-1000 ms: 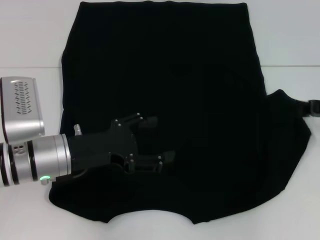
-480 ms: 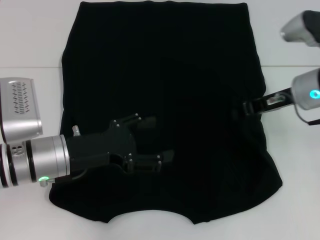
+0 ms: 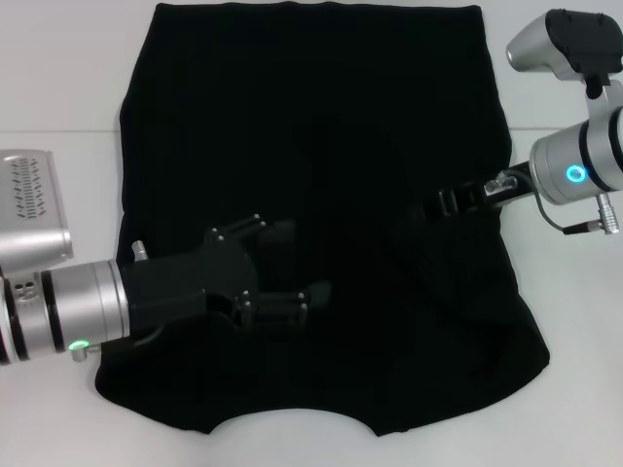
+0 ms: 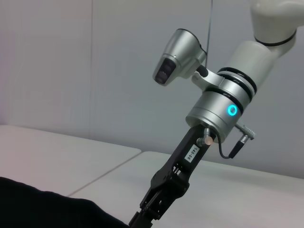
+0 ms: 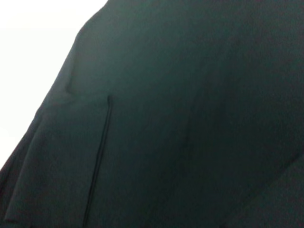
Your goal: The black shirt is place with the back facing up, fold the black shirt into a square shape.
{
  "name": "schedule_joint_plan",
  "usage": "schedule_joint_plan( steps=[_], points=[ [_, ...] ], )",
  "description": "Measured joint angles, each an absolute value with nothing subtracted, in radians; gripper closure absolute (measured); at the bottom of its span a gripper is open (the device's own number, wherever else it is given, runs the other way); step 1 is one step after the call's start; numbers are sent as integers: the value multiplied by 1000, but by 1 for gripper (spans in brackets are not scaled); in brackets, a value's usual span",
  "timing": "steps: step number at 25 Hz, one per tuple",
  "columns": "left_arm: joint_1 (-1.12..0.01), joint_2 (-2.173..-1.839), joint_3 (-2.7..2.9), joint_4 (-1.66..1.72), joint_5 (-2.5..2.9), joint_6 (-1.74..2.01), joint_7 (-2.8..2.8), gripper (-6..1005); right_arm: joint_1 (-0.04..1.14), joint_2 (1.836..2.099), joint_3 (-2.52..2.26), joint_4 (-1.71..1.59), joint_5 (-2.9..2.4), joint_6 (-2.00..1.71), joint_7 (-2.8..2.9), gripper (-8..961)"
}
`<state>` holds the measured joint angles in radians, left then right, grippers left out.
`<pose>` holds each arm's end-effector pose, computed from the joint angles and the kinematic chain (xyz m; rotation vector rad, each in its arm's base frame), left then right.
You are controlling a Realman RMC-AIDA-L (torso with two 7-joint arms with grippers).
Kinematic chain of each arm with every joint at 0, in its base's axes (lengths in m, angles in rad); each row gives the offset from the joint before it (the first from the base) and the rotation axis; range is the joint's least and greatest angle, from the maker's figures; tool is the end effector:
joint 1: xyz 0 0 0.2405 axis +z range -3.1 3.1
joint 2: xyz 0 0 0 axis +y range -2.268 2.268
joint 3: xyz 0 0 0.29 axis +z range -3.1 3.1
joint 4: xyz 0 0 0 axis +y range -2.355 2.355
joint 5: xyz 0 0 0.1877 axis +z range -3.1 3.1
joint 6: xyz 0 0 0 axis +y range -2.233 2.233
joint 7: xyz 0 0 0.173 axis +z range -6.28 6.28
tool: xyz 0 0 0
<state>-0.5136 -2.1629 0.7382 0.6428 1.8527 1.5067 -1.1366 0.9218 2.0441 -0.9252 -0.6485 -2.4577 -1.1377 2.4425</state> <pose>-0.2332 0.3347 -0.0693 -2.6537 -0.3443 -0.8395 0.2094 0.4544 -0.0581 -2.4072 1.3011 0.0570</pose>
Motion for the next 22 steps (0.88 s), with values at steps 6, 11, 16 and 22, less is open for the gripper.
schedule_joint_plan(
  steps=[6,11,16,22],
  points=[
    [-511,-2160,679,629,1853,1500,-1140,50,921,2045,-922,-650,-2431,-1104,2437,735],
    [-495,-2147,592,622,1862,1499,-1228,51,874,2046,-919,-644,-2306,-1073,2340,593],
    [-440,-2126,548,668,1890,1522,-1341,51,806,2061,-920,-633,-2090,-1097,2111,380],
    [-365,-2133,484,800,2054,1538,-1368,51,772,2084,-921,-630,-2034,-1111,1983,166]
  ],
)
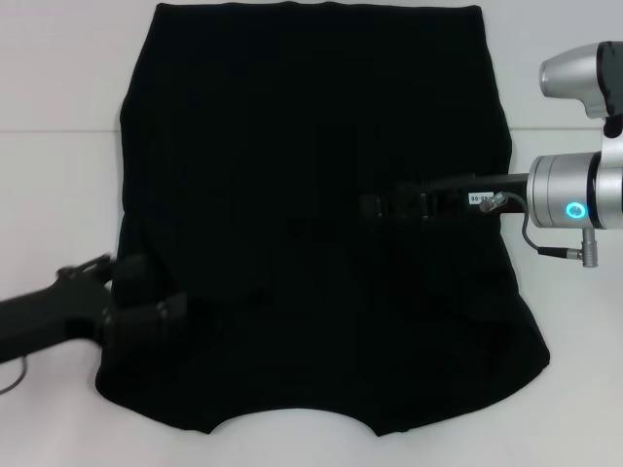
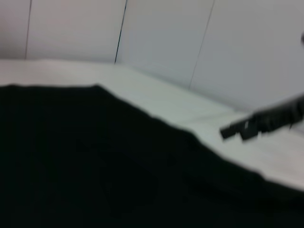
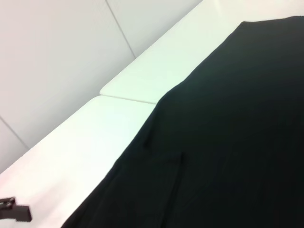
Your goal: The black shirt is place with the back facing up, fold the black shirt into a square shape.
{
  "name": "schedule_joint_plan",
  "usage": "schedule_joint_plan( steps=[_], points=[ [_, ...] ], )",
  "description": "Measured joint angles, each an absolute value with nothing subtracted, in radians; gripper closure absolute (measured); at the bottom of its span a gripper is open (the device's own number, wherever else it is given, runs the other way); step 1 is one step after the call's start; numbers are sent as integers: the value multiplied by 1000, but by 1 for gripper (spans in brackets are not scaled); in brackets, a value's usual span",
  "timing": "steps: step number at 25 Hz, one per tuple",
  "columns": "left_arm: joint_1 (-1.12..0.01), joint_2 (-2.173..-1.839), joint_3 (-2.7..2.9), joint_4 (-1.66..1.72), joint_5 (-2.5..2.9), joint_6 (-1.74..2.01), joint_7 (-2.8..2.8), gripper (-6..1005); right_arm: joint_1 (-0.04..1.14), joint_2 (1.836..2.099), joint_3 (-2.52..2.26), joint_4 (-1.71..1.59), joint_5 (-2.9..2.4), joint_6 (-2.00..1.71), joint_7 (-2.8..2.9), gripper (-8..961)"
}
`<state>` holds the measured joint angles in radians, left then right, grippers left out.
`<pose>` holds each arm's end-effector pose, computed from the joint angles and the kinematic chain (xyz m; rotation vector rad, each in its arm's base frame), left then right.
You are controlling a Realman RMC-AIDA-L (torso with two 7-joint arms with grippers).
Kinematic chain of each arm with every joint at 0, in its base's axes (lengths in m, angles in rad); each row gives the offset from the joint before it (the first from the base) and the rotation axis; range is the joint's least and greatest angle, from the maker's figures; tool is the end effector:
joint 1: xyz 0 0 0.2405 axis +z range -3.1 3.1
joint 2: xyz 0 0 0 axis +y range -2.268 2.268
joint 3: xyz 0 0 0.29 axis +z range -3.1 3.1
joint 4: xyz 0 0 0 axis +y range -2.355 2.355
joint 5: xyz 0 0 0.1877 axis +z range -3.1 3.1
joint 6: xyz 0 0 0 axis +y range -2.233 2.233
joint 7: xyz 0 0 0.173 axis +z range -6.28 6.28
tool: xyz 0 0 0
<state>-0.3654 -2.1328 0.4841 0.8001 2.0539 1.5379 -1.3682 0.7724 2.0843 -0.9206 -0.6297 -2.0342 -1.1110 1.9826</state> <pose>-0.3200 0.3088 -0.0148 -2.4395 -0.7681 -0.6482 0.2081 0.4309 -0.0706 -2.5243 1.0880 0.4848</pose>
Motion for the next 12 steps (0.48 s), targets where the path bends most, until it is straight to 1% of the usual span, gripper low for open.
schedule_joint_plan(
  steps=[5,12],
  points=[
    [-339,-2142,461,848,2140,1533,-1278,52,776,2086,-919,-618,-2029,-1087,1991,155],
    [-347,-2153,470,883,2251,1504,-1185,52,786,2086,-919,-623,-2002,-1093,2006,154]
  ],
)
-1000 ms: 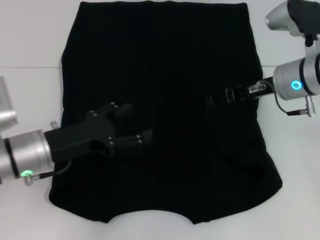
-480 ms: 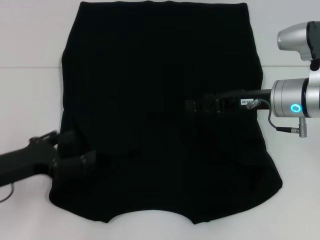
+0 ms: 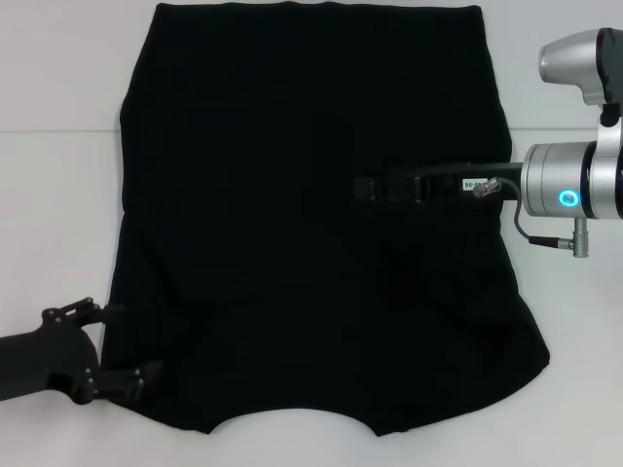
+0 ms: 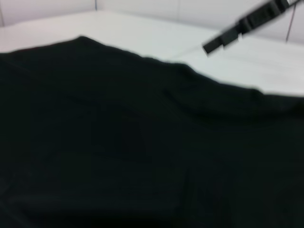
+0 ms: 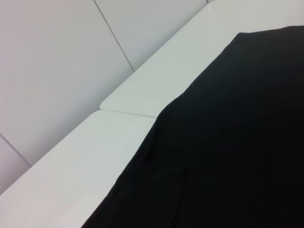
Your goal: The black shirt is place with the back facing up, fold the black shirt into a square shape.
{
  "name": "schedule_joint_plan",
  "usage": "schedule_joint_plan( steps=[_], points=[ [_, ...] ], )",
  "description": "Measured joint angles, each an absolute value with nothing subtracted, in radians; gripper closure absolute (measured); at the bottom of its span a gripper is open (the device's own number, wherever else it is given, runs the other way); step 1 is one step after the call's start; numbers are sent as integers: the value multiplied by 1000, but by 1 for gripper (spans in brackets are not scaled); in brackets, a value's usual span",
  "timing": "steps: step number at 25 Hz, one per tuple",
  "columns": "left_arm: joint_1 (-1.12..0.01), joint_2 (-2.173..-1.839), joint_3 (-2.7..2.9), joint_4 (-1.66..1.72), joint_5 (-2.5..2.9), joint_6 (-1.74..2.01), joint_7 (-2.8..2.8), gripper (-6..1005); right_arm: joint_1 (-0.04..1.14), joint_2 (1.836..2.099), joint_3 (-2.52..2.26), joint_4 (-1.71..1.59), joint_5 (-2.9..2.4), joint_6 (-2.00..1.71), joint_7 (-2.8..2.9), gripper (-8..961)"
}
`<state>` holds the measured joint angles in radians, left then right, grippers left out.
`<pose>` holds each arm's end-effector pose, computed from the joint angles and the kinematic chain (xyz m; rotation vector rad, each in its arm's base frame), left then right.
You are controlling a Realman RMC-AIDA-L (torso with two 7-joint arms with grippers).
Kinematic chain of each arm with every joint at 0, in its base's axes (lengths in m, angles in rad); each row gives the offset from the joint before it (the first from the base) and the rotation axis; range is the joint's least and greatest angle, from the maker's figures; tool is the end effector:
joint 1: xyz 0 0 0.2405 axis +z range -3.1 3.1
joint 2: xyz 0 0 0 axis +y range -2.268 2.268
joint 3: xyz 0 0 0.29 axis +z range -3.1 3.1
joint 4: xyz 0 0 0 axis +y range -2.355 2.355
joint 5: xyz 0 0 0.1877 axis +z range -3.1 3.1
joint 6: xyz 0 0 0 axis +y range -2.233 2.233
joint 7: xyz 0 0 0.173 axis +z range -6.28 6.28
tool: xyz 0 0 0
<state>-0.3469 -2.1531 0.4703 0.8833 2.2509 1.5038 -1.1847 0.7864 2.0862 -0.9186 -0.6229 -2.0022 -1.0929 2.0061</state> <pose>-0.3470 0.2937 -0.0221 -2.5433 -0.5542 -0.3098 0.1997 0.4367 -0.0696 -2.4964 1.1193 0.5371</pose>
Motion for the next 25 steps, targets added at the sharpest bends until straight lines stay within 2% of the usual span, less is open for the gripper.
schedule_joint_plan(
  steps=[4,22,25],
  points=[
    [-347,-2166,526,913,2291,1451,-1165,53,788,2086,-919,-622,-1996,-1092,2010,154],
    [-360,-2172,642,950,2301,1329,-1195,54,778,2082,-919,-630,-1977,-1101,2031,158],
    [-365,-2169,641,961,2307,1333,-1226,214,777,2079,-919,-631,-1975,-1107,2031,159]
  ],
)
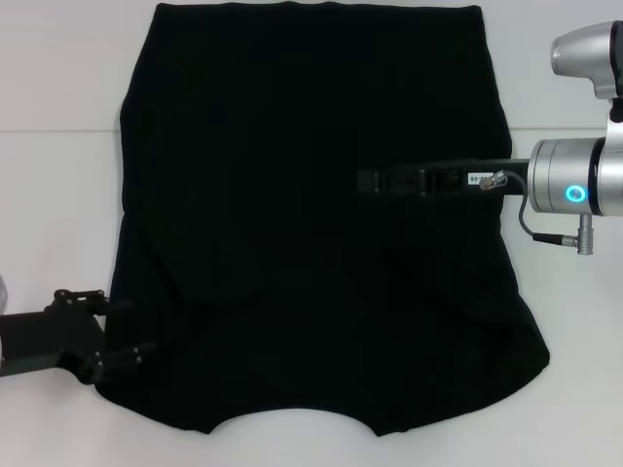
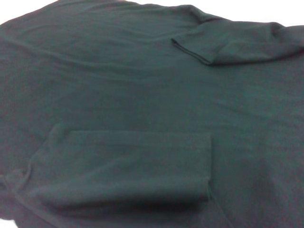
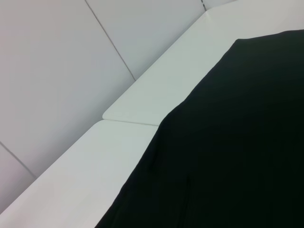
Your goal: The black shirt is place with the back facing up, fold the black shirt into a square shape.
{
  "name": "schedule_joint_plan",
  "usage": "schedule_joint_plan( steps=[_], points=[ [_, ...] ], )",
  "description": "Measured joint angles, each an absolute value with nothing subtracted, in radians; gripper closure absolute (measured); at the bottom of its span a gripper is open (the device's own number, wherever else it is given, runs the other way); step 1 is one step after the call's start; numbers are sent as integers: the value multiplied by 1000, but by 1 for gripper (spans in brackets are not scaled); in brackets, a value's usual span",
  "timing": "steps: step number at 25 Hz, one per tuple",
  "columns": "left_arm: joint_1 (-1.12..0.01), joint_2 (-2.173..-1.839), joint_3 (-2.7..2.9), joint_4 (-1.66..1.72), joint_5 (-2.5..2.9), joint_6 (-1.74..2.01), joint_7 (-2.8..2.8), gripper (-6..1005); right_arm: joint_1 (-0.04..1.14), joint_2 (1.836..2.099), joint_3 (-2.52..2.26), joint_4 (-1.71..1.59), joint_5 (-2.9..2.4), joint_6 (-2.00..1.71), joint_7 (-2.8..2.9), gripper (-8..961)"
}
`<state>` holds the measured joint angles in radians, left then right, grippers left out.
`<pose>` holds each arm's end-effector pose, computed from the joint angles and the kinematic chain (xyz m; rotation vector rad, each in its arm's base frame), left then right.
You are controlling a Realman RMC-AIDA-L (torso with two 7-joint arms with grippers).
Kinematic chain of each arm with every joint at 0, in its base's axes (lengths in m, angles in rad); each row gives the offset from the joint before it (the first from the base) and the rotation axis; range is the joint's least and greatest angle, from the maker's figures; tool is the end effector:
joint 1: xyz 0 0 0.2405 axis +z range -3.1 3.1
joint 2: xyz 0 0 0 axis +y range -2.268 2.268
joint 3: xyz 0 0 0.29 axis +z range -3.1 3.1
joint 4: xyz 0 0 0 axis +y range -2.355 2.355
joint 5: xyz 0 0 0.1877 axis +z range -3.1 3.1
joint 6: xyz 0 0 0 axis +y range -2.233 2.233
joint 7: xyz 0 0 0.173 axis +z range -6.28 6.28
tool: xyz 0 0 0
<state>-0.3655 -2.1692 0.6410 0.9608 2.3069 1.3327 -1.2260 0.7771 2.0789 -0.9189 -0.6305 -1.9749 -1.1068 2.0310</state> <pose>-0.3468 0.3182 -0.0291 -2.5564 -0.4343 -0.0578 0.1994 0.4367 -0.0642 -2.4794 1.1584 0.5773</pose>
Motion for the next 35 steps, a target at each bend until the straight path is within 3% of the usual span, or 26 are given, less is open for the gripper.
schedule_joint_plan(
  steps=[10,21,29,35],
  points=[
    [-367,-2170,647,966,2330,1337,-1229,485,778,2077,-919,-631,-1975,-1107,2031,157],
    [-362,-2171,630,965,2322,1389,-1239,929,775,2075,-917,-632,-1977,-1108,2023,158],
    [-355,-2166,446,978,2296,1520,-1278,993,719,2038,-906,-635,-1979,-1148,2028,157],
    [-348,-2166,386,957,2295,1537,-1273,993,645,1977,-845,-639,-1980,-1279,2030,158]
  ],
)
